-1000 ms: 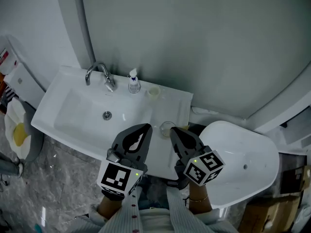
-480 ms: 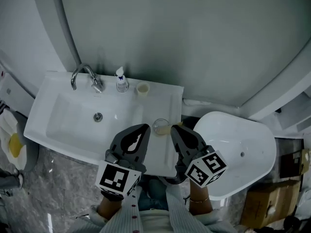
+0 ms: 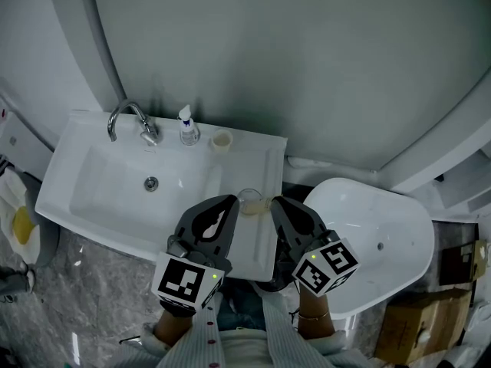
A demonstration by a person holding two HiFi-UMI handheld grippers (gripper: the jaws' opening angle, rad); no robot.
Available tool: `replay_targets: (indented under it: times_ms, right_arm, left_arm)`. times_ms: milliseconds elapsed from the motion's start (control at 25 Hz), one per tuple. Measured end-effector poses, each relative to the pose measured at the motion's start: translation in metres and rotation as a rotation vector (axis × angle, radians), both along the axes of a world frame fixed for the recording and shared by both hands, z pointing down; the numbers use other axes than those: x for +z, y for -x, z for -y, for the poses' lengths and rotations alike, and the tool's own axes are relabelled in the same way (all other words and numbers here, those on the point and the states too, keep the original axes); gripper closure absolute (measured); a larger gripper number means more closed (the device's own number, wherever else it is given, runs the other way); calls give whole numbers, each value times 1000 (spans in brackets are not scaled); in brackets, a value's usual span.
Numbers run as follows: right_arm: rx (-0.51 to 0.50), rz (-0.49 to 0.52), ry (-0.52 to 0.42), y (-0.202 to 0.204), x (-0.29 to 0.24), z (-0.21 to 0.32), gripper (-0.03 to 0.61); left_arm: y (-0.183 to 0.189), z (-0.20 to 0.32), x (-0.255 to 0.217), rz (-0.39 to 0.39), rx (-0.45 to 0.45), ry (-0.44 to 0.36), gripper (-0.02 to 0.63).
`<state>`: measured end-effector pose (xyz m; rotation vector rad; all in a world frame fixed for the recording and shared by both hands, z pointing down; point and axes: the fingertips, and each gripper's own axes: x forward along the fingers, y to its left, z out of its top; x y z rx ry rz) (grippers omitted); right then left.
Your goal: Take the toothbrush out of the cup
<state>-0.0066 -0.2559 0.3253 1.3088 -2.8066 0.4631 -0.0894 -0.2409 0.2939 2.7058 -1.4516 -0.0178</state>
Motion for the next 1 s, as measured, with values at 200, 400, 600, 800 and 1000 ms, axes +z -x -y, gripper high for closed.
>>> replay_targets:
  times_ms: [200, 400, 600, 800, 1000]
  right_arm:
    - [23, 5, 2, -8, 4, 4, 565]
    - [37, 12, 12, -14, 10, 7, 563]
    - [52, 9, 35, -18, 21, 11, 517]
    - [70, -7, 60, -19, 34, 15, 469]
    - [97, -20, 85, -20, 47, 22, 406]
  left_arm:
    - [-5, 4, 4, 1, 3, 5, 597]
    - [-10, 9, 9, -2, 15, 16, 597]
    - [-13, 17, 17, 0, 26, 36, 597]
    - [-16, 22, 27, -3, 37, 61, 597]
    - [-17, 30, 37, -1, 50, 82, 597]
